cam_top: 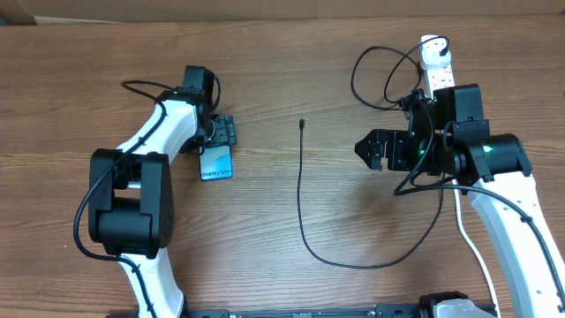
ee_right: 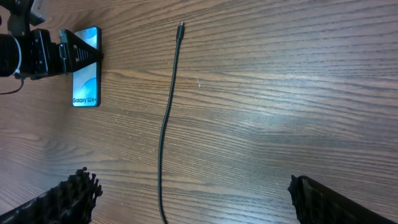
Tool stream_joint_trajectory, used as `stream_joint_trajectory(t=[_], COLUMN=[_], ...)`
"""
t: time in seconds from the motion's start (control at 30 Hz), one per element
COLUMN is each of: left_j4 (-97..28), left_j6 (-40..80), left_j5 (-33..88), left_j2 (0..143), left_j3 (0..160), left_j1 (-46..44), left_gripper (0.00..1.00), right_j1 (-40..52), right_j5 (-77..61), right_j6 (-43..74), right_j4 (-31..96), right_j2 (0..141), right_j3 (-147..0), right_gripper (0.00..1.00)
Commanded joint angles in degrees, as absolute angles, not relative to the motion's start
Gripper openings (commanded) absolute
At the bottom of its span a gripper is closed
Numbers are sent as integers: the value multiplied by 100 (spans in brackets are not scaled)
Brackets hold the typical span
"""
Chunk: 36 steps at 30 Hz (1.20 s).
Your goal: Plug charger to phone and switch on socket
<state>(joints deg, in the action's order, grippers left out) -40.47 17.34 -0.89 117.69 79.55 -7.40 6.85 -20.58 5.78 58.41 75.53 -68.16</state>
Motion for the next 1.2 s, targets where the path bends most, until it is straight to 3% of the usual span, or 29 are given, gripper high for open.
stream_joint_trajectory(t=[0.0, 0.43, 0.73, 1.17], left_j4=[-4007, -4108, -4156, -4600], left_j6=[1621, 1026, 1031, 1173], left_j5=[93, 134, 134, 134], left_j2=[11878, 11878, 11878, 11876], left_j3=[7754, 7754, 7754, 8097], left_j1=[-766, -921, -930, -928], left_gripper=[87, 86, 74, 73], right_j1=[722, 722, 722, 722], right_j5=[-2045, -2045, -2045, -2047], right_j6=[572, 572, 572, 574], right_j4=[5819, 5819, 5819, 5752], right_j2=[7557, 7557, 7557, 7557], right_j3=[-6971, -6971, -6971, -6971], right_gripper=[100, 100, 100, 100])
